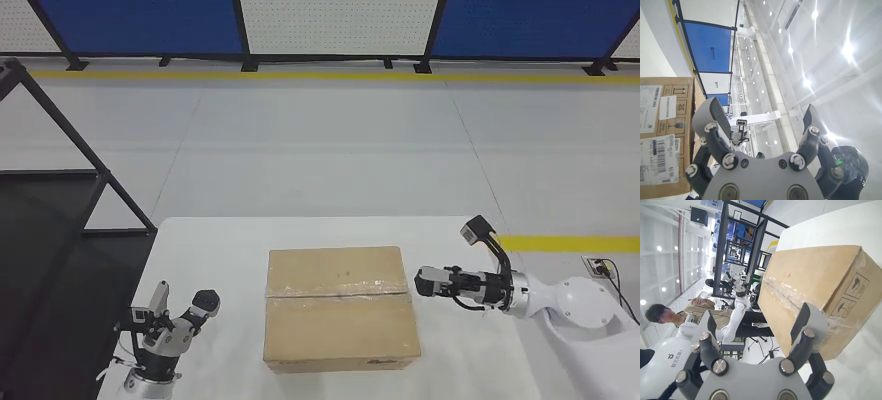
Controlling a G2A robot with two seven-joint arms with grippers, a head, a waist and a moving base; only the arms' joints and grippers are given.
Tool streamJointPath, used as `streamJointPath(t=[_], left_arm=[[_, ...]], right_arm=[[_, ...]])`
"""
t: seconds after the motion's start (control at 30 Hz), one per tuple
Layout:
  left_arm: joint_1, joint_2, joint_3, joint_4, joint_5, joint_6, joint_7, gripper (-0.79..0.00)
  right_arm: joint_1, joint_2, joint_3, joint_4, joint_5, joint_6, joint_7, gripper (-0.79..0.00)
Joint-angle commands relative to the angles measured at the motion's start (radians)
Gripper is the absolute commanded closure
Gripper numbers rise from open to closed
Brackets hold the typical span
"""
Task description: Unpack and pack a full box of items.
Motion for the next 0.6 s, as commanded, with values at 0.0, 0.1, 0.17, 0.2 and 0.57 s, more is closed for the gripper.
streamJointPath(t=[0.0, 0.1, 0.17, 0.2, 0.57], left_arm=[[0.007, 0.000, -0.006, -0.001, -0.003, -0.001, -0.005, -0.785], [0.012, 0.000, -0.006, -0.006, -0.003, 0.000, -0.008, -0.785], [0.012, 0.000, 0.000, -0.011, 0.001, 0.001, -0.009, -0.785], [0.011, -0.001, 0.003, -0.014, 0.004, 0.002, -0.009, -0.785], [0.017, -0.002, 0.017, -0.020, 0.023, -0.002, -0.008, -0.785]], right_arm=[[0.005, -0.001, -0.002, 0.011, -0.005, 0.007, 0.012, -0.785], [0.005, -0.004, -0.010, 0.028, -0.010, 0.019, 0.010, -0.785], [0.003, -0.008, -0.018, 0.036, -0.004, 0.017, 0.014, -0.785], [0.003, -0.009, -0.021, 0.042, -0.004, 0.015, 0.013, -0.785], [0.022, -0.030, -0.065, 0.102, -0.023, 0.026, -0.011, -0.785]])
